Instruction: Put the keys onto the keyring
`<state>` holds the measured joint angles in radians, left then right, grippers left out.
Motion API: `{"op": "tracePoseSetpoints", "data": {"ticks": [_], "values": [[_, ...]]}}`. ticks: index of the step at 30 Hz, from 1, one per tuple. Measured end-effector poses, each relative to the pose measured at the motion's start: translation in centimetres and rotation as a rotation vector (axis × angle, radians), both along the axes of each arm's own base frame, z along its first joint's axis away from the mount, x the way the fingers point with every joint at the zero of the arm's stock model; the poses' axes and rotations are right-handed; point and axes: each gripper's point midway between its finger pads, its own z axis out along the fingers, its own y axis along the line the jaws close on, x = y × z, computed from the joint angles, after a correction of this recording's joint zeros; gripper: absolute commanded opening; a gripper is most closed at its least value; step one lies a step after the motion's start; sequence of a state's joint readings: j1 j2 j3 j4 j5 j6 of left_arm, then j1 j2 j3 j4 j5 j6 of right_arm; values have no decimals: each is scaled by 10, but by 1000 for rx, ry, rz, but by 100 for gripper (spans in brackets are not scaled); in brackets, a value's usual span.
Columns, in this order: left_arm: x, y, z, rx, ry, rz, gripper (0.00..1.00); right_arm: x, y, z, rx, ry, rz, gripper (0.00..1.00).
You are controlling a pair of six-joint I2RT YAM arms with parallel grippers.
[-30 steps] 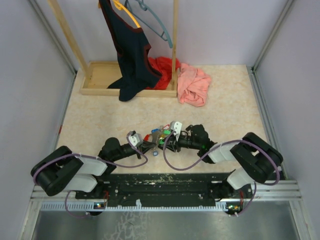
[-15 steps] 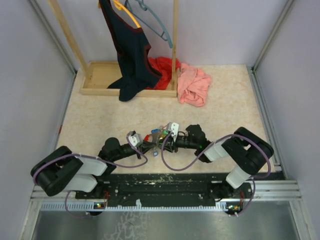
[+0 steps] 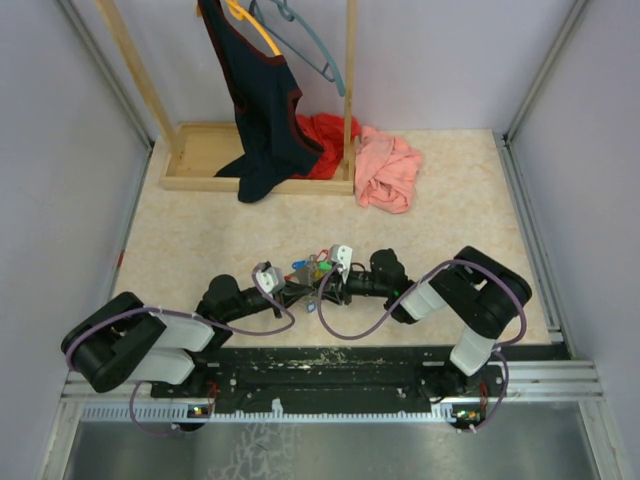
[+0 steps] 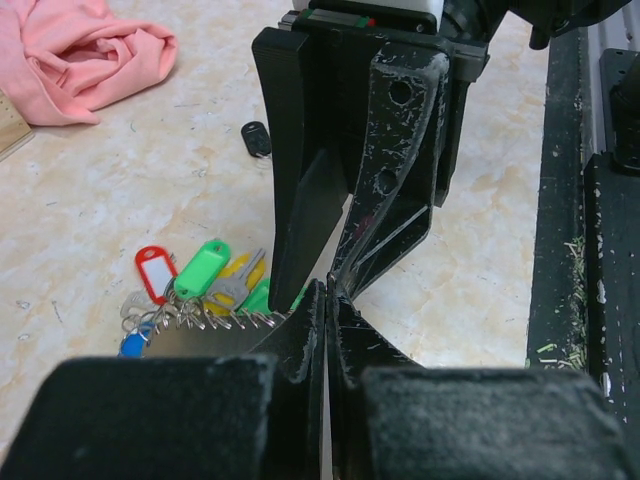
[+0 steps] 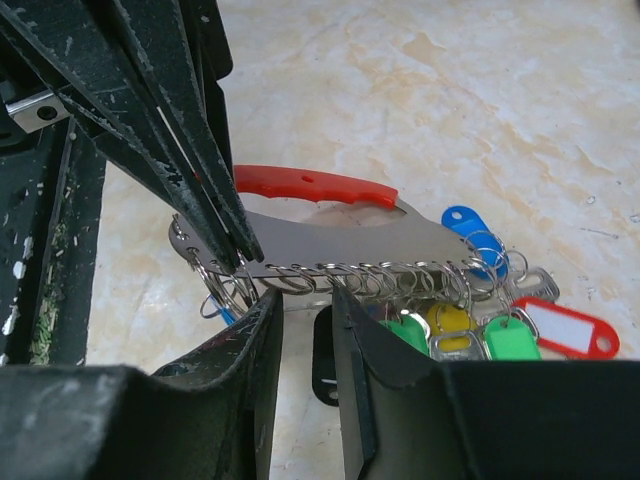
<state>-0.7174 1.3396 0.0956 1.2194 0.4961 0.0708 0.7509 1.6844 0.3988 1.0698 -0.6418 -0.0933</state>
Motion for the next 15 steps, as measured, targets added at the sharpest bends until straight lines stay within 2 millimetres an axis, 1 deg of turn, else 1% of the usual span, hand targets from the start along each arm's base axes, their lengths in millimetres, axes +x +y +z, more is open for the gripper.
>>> {"op": "tracePoseSetpoints", "data": {"ticks": [2, 4, 5, 6, 10, 15], "values": [[-1, 0, 1, -2, -2, -4, 1, 0, 1, -1, 2, 6, -1, 20], [-1, 0, 1, -3, -3, -6, 1, 1, 1, 1, 9, 6, -2, 11], [-1, -1, 1, -4, -5, -6, 1, 1, 2, 2, 13, 4, -3, 5], [-1, -1, 2, -5, -6, -6, 1, 1, 2, 3, 17, 4, -3, 0], [-1, 0, 3, -10, -11, -5, 1, 2, 2, 5, 20, 1, -10, 0], [-1, 1, 6, -17, -20, 0, 1, 2, -5, 16, 16, -38, -31, 9]]}}
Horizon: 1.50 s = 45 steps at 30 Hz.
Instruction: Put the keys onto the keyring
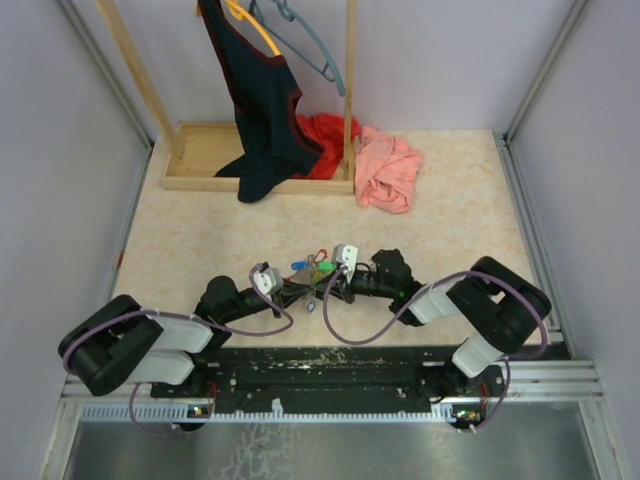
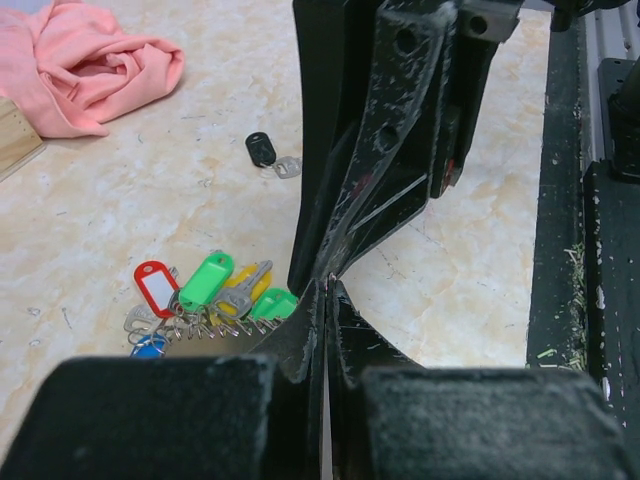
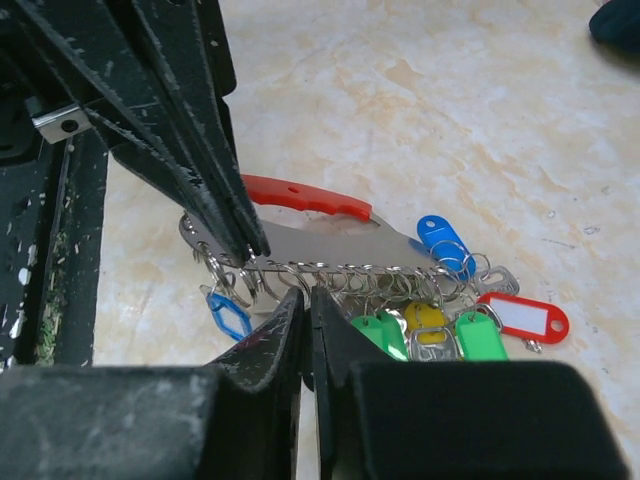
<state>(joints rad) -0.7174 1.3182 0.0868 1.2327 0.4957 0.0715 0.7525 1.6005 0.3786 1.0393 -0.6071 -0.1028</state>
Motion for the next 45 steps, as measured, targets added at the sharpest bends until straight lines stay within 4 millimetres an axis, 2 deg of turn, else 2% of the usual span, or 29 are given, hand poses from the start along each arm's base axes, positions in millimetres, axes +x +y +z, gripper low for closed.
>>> {"op": "tracePoseSetpoints", "data": {"ticks": [4, 10, 16, 24, 36, 39, 42, 45], "values": [[0, 0, 0, -1, -1, 3, 1, -6, -6, 6, -9, -23, 12, 14], [1, 1, 2, -5, -5, 7, 1, -17, -8, -1, -40, -8, 62, 22], [1, 1, 2, -5, -5, 6, 1, -24, -7, -2, -41, 4, 98, 22], [1, 1, 2, -5, -5, 6, 1, -23, -4, 2, -18, -1, 104, 22], [-1, 0, 1, -3, 0, -4, 1, -23, -1, -1, 2, 19, 107, 17], [-1, 0, 0, -1, 4, -7, 1, -23, 0, -1, 5, 23, 110, 12], [-1, 0, 0, -2, 3, -8, 1, -22, 2, 1, 11, 23, 113, 0], [-1, 0, 0, -3, 1, -6, 1, -21, 2, 1, 12, 25, 110, 0]]}}
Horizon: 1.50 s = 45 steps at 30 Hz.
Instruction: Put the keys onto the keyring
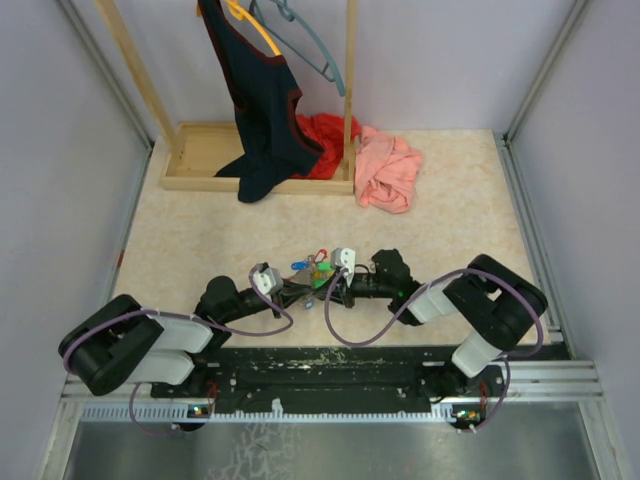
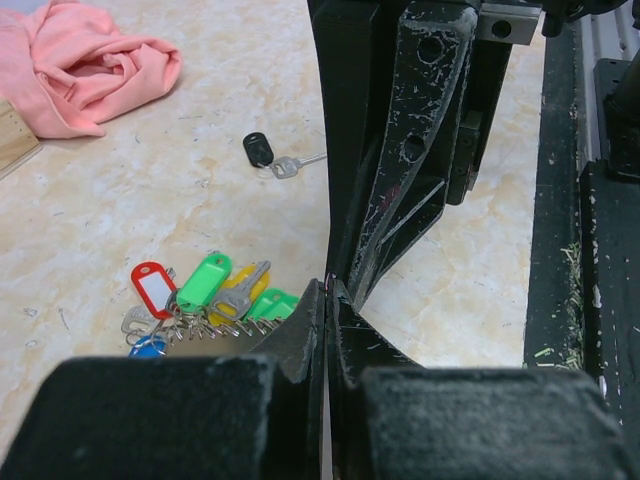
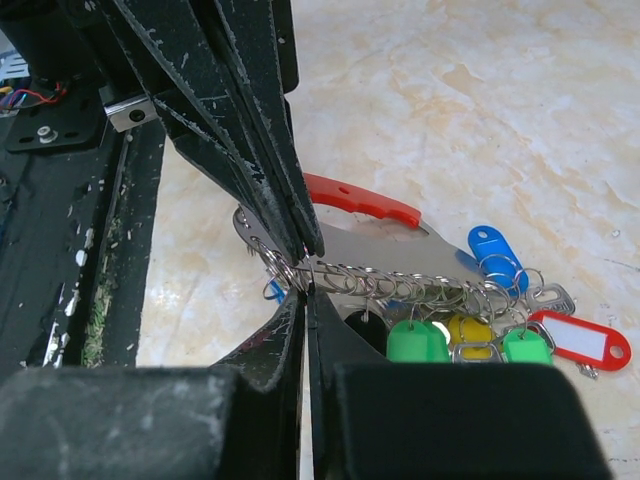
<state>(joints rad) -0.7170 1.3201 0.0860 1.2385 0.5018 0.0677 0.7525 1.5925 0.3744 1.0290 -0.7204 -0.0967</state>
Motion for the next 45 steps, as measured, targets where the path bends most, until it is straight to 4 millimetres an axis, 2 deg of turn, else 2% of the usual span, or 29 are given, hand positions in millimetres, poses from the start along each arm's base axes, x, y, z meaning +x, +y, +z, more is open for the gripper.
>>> {"op": "tracePoseSetpoints", "data": {"ticks": [6, 9, 14, 16, 18, 27, 35, 45], "values": [[3, 3, 0, -2, -2, 28, 1, 3, -3, 2, -15, -12, -24, 0], [8, 7, 2, -10, -2, 68, 4, 4, -6, 8, -26, -38, -37, 0], [15, 11, 2, -15, 12, 122, 20, 6, -12, 12, -57, -69, -65, 0], [18, 13, 2, -15, 18, 143, 32, 7, -15, 10, -76, -73, -75, 0], [21, 14, 2, -18, 21, 158, 37, 7, -18, 7, -97, -76, -85, 0], [21, 16, 10, -31, 1, 169, 36, 9, -20, 5, -116, -83, -98, 0], [13, 12, 3, 2, -18, 108, 37, 16, -12, 21, -34, -79, -126, 0], [6, 6, -2, 15, -40, 44, 35, 18, -7, 27, 14, -56, -134, 0]]}}
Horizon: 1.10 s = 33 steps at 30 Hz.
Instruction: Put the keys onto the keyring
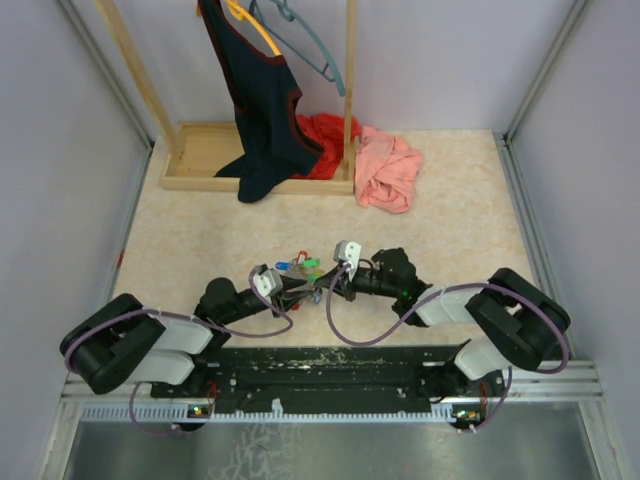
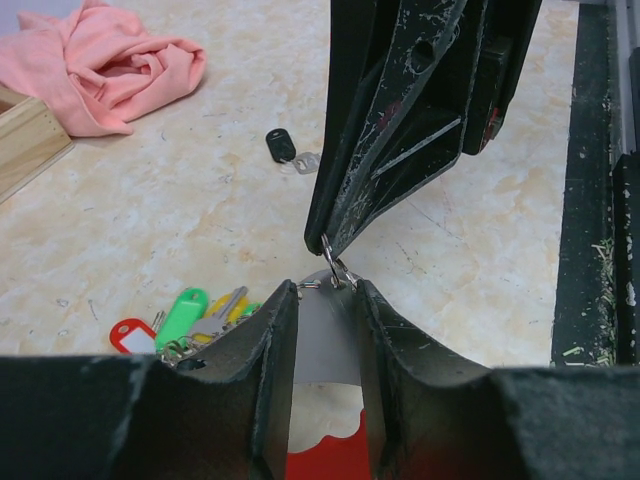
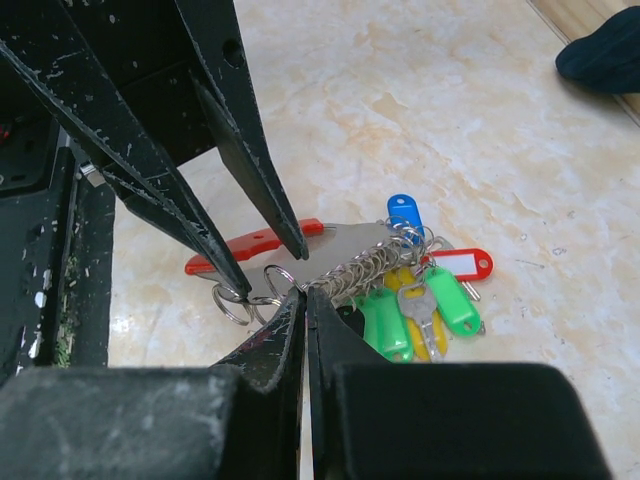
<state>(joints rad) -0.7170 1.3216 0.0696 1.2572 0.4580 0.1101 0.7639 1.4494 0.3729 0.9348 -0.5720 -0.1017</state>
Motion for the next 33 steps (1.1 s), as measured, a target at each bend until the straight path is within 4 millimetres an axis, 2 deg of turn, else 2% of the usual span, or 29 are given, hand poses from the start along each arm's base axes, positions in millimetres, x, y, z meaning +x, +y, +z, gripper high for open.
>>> {"op": "tracePoseSetpoints", "data": {"ticks": [12, 17, 23, 28, 33], "values": [[0, -2, -2, -4, 3, -7, 20, -5, 3, -2, 4, 18, 16, 0], [0, -2, -5, -1, 11, -8, 1, -8, 5, -1, 6, 20, 31, 0], [-1, -3, -9, 18, 25, -15, 1, -10, 3, -8, -19, 26, 37, 0], [4, -8, -10, 89, 42, -33, 1, -12, -6, -13, -84, 6, 28, 13], [10, -13, -9, 154, 66, -39, 1, -12, -19, -13, -175, -38, 15, 23]]}}
